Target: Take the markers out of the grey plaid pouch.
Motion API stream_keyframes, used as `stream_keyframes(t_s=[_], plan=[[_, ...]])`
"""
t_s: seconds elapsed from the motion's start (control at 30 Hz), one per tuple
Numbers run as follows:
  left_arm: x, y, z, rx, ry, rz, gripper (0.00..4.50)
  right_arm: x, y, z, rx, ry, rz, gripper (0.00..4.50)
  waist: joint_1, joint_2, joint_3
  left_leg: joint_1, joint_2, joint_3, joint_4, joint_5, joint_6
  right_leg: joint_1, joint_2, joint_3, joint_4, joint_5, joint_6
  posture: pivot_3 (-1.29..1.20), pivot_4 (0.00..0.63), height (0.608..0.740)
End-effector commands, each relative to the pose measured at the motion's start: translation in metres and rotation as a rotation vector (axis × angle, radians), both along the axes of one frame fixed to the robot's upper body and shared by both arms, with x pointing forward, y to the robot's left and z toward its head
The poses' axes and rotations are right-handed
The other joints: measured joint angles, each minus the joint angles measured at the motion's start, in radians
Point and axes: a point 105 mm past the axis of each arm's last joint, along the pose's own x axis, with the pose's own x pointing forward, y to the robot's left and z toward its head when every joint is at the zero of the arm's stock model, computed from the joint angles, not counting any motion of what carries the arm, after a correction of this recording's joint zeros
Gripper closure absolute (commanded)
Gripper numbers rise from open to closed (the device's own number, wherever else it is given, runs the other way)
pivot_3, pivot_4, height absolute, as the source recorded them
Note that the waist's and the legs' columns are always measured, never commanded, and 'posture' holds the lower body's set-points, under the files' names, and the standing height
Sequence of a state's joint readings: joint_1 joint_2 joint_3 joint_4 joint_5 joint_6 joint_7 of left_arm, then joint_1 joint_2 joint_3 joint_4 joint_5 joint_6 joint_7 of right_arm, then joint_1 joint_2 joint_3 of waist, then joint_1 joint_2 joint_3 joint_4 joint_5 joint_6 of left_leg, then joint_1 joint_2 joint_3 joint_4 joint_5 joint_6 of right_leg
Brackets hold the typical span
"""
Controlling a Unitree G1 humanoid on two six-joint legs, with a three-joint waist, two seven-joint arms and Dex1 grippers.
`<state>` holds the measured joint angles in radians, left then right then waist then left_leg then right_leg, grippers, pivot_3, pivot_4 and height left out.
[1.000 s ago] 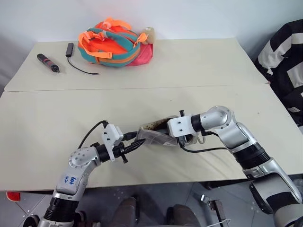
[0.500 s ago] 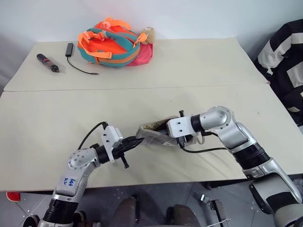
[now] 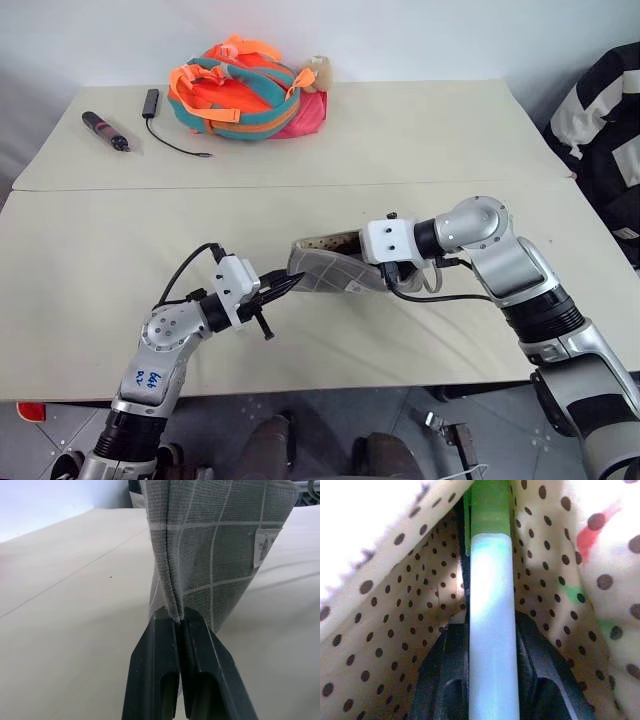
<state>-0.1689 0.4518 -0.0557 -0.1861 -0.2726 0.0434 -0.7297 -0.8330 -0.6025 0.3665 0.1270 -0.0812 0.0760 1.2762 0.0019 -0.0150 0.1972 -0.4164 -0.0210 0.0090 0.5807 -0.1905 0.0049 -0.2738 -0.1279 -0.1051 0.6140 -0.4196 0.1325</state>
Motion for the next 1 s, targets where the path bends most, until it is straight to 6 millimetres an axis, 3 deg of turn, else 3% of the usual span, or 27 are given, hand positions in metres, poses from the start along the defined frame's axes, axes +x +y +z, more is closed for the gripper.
stream_keyframes(t_s=[0.03,0.13,0.23,0.37,0.57,0.8,1.0], plan=[[-0.007,0.001,-0.016,0.029,0.065,-0.014,4.50,0.010,-0.008,0.023,0.053,-0.098,-0.060,3.85,-0.001,0.000,0.000,0.000,0.000,0.000,0.000,0.000,0.000,0.000,0.000,0.000,0.000,0.000,0.000,0.00,0.150,0.740],[-0.007,-0.006,-0.011,0.008,0.058,-0.028,4.50,0.013,0.004,0.013,-0.003,-0.163,-0.024,3.85,-0.002,0.000,0.000,0.000,0.000,0.000,0.000,0.000,0.000,0.000,0.000,0.000,0.000,0.000,0.000,0.00,0.150,0.740],[-0.003,-0.012,-0.003,0.004,0.033,-0.030,4.50,0.002,0.022,0.002,0.060,-0.093,0.015,3.85,-0.002,0.000,0.000,0.000,0.000,0.000,0.001,0.000,0.000,0.000,0.000,0.000,0.000,0.000,0.000,0.00,0.150,0.740],[-0.003,-0.014,-0.002,0.011,0.028,-0.030,4.50,-0.001,0.021,-0.017,0.021,-0.093,0.016,3.85,0.000,0.000,0.000,0.000,0.000,0.000,0.001,0.000,0.000,0.000,0.000,0.000,0.001,0.000,0.000,0.00,0.150,0.740],[-0.010,-0.014,-0.009,0.036,0.041,-0.044,4.50,0.000,0.016,-0.020,0.017,-0.077,-0.009,3.85,0.000,0.000,0.000,0.000,0.000,0.000,0.001,0.000,0.000,0.000,0.000,0.000,0.001,0.000,0.000,0.00,0.150,0.740],[-0.009,-0.014,-0.012,0.053,0.041,-0.050,4.50,0.000,0.010,-0.019,-0.009,-0.094,-0.021,1.50,0.001,0.000,0.000,0.000,0.000,0.000,0.001,0.000,0.000,0.000,0.000,0.000,0.001,0.000,0.000,0.00,0.150,0.740],[-0.010,-0.014,-0.015,0.061,0.045,-0.051,4.50,0.007,-0.007,-0.021,-0.115,-0.166,-0.023,1.50,0.002,0.000,0.000,0.000,0.000,0.000,0.001,0.000,0.000,0.000,0.000,0.000,0.001,0.000,0.000,0.00,0.150,0.740]])
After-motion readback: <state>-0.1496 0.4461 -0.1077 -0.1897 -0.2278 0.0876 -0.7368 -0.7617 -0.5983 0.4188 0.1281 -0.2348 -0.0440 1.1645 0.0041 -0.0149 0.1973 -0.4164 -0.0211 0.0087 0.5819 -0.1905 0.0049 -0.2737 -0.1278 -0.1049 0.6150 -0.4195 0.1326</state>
